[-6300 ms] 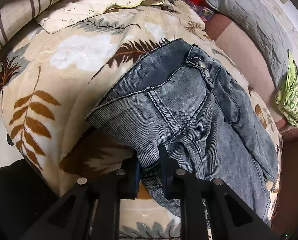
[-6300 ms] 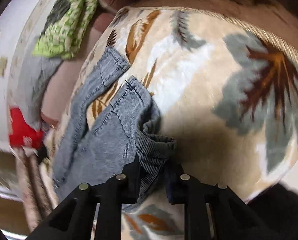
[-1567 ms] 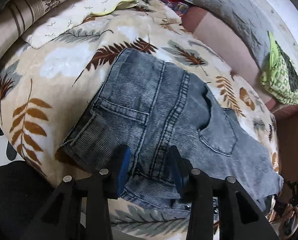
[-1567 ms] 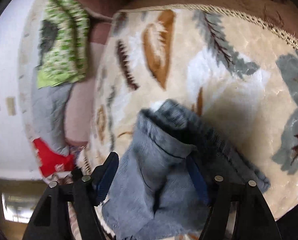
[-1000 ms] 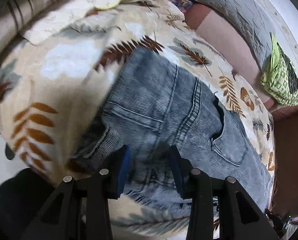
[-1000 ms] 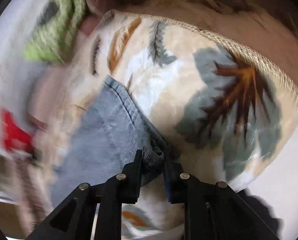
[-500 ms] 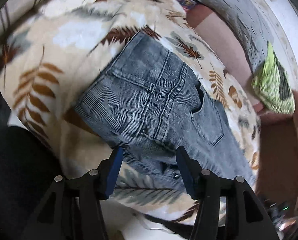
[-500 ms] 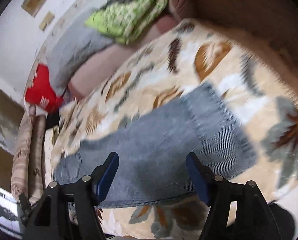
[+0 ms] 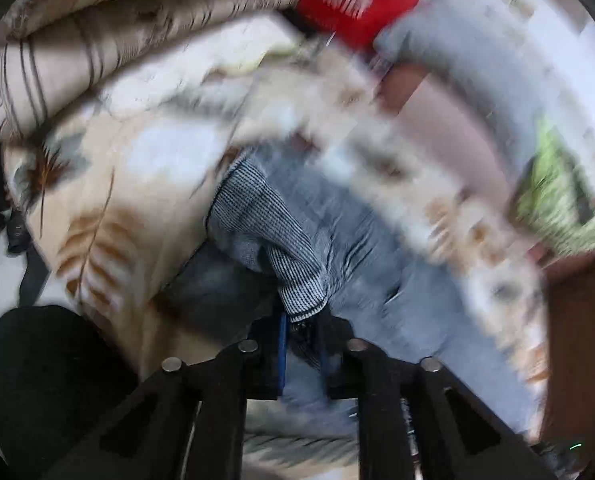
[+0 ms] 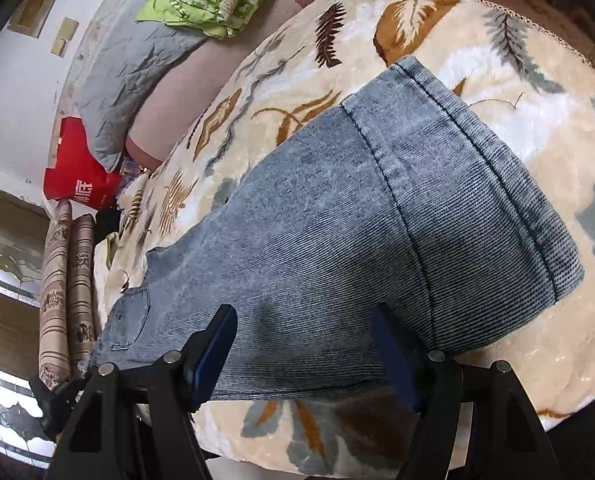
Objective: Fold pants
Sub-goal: 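Fold one jeans half over the other with both tools and release, then grasp the jeans leg cuffs with the right tool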
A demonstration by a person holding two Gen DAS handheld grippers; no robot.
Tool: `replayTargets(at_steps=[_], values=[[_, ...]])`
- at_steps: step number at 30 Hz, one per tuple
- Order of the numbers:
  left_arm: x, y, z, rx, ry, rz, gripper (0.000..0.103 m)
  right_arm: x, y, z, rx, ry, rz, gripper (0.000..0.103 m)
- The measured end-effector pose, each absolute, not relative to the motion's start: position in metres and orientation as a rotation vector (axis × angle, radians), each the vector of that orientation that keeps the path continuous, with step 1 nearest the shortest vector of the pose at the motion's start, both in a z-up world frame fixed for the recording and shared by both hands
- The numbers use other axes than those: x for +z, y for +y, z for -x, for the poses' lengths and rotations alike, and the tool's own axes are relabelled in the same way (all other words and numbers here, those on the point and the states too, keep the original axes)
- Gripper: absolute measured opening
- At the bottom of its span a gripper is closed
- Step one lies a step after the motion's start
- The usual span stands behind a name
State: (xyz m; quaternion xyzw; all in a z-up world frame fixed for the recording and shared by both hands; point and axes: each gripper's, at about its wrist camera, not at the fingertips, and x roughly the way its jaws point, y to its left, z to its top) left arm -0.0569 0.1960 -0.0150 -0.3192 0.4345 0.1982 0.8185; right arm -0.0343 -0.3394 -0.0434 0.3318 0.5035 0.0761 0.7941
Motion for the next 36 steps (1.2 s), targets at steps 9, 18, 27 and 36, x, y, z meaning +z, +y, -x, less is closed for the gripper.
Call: replayTargets(at_steps=[9, 18, 27, 36], values=[[0.042, 0.204, 0.075, 0.492, 0.795, 0.592, 0.067, 0.012, -0.362, 0.019, 0.144, 0.993, -0.704, 0.077], [0.028, 0.153, 0.024, 0.308, 0.846, 0.364, 0.072, -0.033, -0.383, -0.015, 0.059, 1.136, -0.757, 0.079], [-0.040, 0.155, 0.013, 0.384, 0.967, 0.172, 0.084, 0.050, -0.174, -0.088, 0.489, 1.072, -0.213, 0.079], [-0.046, 0.161, 0.014, 0.345, 0.930, 0.184, 0.087, -0.032, 0.002, -0.186, 0.660, 1.296, 0.164, 0.042]])
